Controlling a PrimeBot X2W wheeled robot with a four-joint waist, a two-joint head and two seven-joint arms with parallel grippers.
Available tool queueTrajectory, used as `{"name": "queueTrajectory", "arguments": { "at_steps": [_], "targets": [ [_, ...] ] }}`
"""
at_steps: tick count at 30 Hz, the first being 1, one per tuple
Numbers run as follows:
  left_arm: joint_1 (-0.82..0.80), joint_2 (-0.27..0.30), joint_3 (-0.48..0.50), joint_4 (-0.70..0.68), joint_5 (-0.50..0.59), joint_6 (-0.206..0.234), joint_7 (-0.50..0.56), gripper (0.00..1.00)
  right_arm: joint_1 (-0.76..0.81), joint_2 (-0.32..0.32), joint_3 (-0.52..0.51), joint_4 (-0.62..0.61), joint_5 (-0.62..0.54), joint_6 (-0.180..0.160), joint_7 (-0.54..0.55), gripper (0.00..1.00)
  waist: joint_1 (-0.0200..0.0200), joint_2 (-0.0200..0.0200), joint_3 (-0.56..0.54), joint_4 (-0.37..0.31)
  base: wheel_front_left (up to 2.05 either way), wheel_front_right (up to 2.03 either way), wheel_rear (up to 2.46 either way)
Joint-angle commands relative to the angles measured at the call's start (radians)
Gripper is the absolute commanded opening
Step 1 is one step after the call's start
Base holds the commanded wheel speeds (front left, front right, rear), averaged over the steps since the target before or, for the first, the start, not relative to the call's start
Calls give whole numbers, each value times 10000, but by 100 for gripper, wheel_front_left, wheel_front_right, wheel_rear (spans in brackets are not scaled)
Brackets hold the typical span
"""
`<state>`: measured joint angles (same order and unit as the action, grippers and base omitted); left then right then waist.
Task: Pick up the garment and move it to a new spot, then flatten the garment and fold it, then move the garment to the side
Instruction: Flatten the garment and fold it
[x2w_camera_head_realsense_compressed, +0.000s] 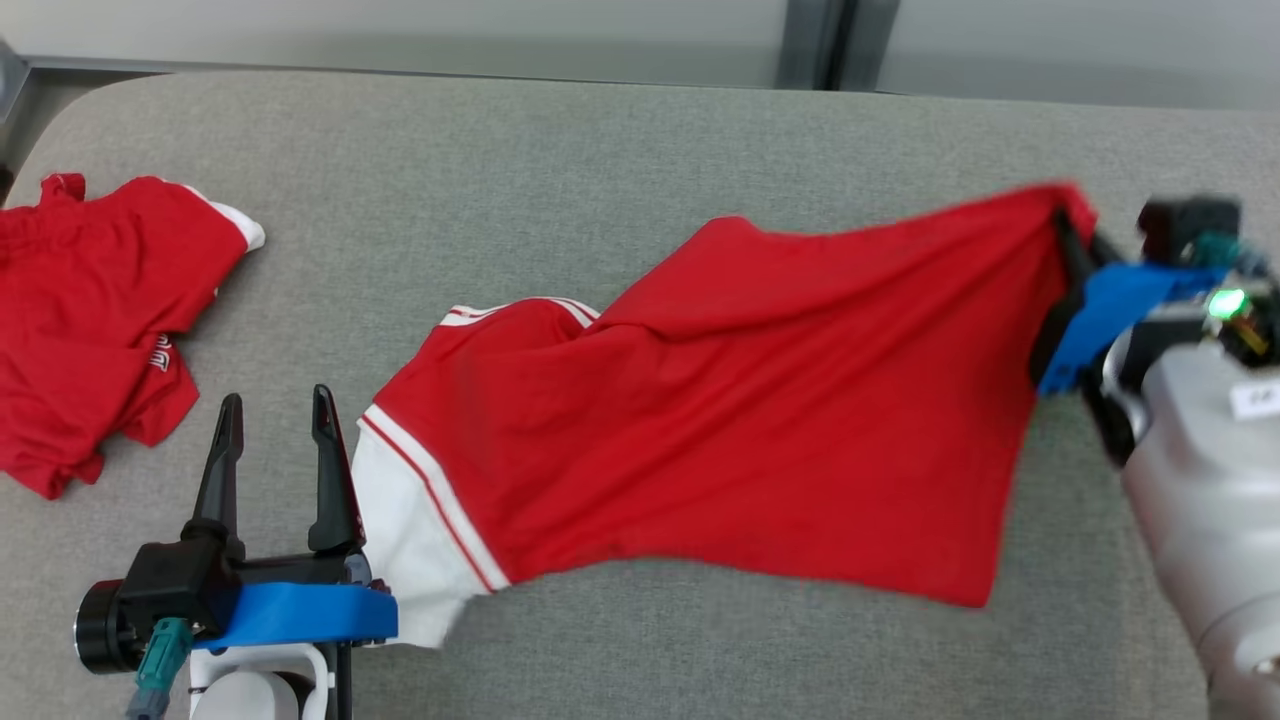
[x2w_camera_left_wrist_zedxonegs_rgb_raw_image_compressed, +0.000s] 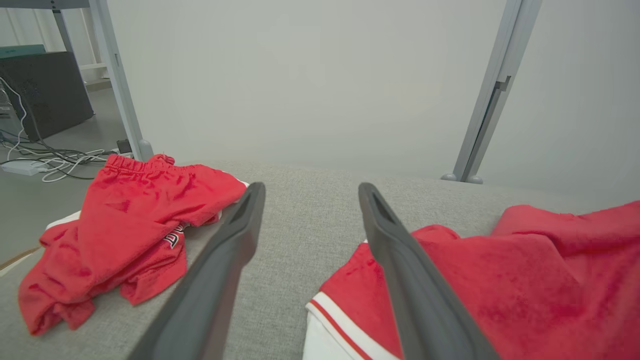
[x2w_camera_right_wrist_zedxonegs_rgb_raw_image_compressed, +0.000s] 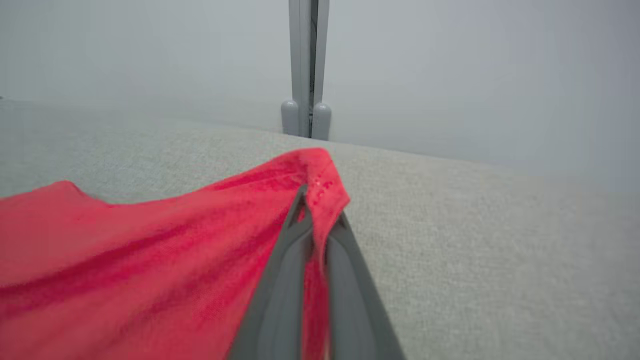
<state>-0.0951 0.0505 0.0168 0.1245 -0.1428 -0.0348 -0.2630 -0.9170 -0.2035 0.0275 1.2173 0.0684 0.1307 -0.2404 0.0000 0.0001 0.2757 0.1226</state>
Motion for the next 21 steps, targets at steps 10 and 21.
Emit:
{"name": "queueTrajectory", "arguments": {
  "at_steps": [10, 21],
  "targets": [
    [-310, -8, -306, 26, -282, 153, -27, 100, -2320, -598, -247, -313, -349, 1, -248, 0, 0, -1, 276, 548, 0, 0, 0],
    [-100, -8, -198, 21, -232, 235, -28, 100, -1597, -239, -635, -759, 101, 1, -254, 100, 0, -1, 115, 266, 0, 0, 0]
  ]
}}
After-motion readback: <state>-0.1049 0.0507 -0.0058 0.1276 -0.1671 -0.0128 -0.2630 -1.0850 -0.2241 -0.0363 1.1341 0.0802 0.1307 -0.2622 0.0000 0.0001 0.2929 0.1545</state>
